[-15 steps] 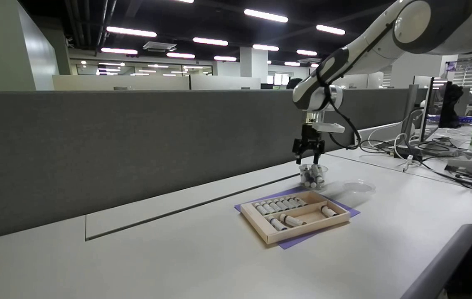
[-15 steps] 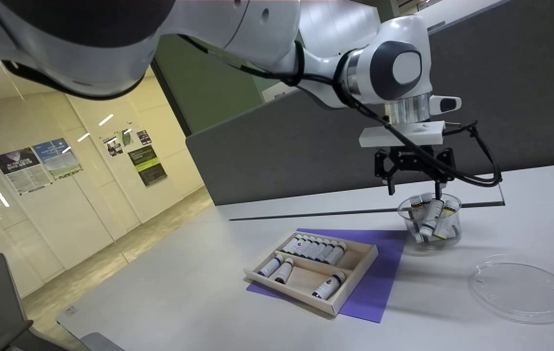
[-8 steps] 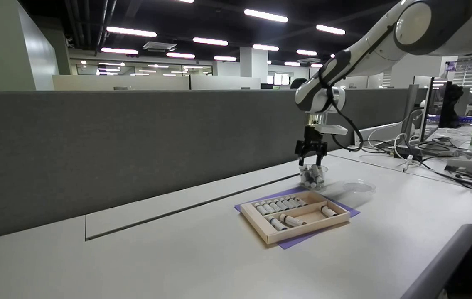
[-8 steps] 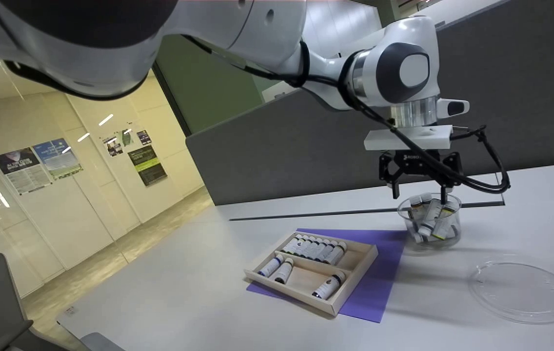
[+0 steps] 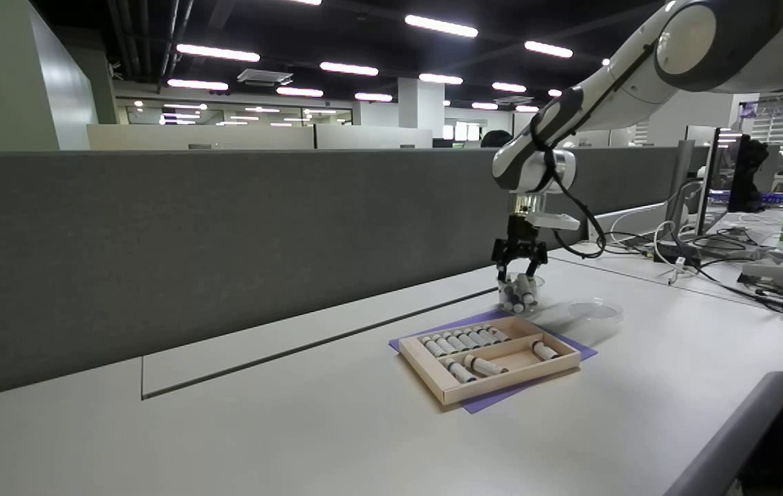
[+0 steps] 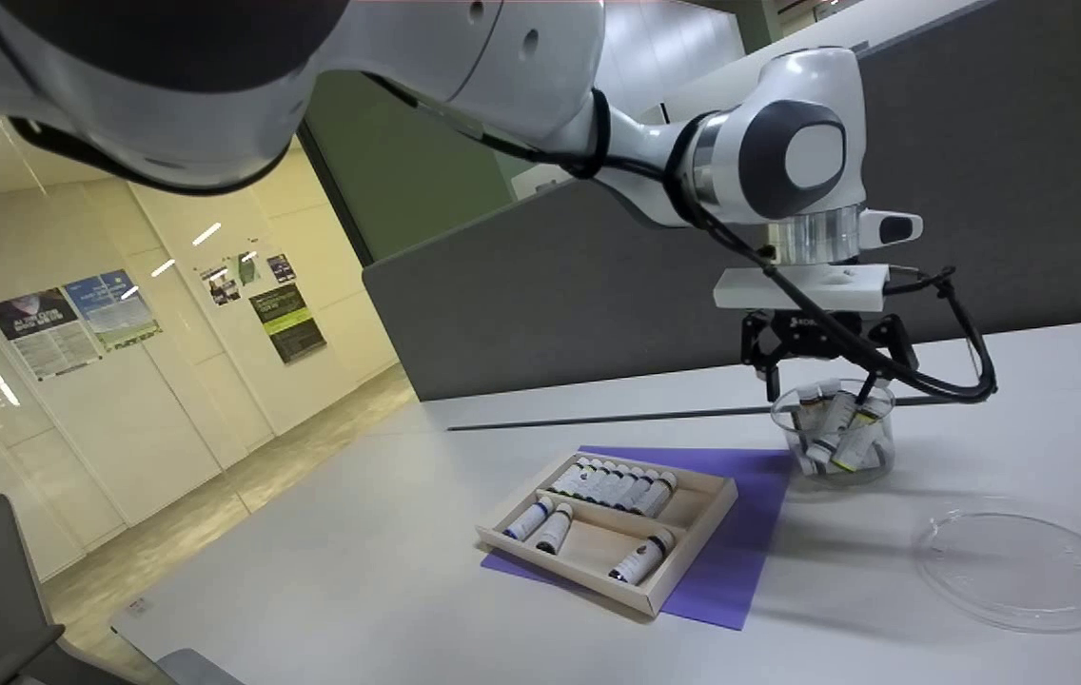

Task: Take one bottle from the container and place it on the bottom part of the tray

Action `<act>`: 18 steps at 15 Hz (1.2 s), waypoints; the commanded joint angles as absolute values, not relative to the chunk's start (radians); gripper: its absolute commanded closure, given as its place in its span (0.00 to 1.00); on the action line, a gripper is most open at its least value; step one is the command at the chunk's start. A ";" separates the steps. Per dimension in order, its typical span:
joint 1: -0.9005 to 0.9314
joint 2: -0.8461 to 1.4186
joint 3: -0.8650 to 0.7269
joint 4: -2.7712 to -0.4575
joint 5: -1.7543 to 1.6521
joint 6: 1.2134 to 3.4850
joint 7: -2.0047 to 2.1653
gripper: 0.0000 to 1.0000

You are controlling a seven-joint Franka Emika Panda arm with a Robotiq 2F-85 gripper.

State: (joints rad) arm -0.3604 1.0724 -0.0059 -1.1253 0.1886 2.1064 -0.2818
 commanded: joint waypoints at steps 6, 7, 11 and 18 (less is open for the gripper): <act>-0.400 1.049 0.019 -1.180 0.256 2.121 -0.311 0.00; -0.404 1.047 0.021 -1.178 0.265 2.115 -0.313 0.00; -0.419 1.039 0.023 -1.169 0.286 2.105 -0.320 0.00; -0.446 1.029 0.018 -1.162 0.305 2.073 -0.332 0.00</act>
State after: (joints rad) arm -0.4273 1.0551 0.0137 -1.1478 0.2986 2.1106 -0.3178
